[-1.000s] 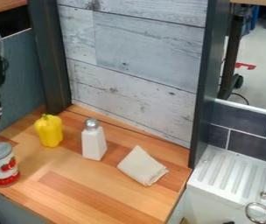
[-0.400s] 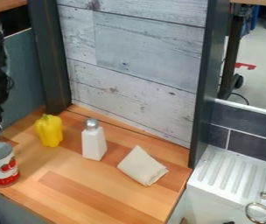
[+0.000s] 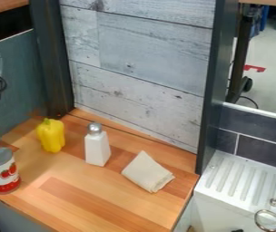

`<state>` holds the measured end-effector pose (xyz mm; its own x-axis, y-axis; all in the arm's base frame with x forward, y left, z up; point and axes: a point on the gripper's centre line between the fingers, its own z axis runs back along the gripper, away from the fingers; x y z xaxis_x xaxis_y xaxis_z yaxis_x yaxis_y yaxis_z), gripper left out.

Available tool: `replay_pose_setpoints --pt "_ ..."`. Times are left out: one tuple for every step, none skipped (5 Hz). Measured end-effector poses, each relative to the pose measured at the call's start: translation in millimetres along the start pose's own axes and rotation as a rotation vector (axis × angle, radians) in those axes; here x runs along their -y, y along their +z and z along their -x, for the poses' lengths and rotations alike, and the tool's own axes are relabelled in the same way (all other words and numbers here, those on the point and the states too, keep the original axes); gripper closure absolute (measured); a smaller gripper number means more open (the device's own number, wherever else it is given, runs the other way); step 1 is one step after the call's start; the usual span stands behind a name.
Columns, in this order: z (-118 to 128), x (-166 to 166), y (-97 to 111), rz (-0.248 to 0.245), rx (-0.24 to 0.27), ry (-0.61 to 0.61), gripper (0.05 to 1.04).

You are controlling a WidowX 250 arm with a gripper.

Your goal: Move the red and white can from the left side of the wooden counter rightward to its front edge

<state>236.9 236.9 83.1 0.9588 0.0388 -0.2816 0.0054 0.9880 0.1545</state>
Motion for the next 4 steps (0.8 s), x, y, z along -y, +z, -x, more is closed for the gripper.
replay_pose_setpoints --pt "-2 -8 -1 -0.021 0.031 -0.016 0.083" --pt "-5 -13 -9 -0.039 0.028 -0.044 0.083" --pt "-11 -15 -14 -0.067 0.062 -0.067 0.083" --pt "-15 -14 -22 -0.067 0.067 -0.075 0.083"
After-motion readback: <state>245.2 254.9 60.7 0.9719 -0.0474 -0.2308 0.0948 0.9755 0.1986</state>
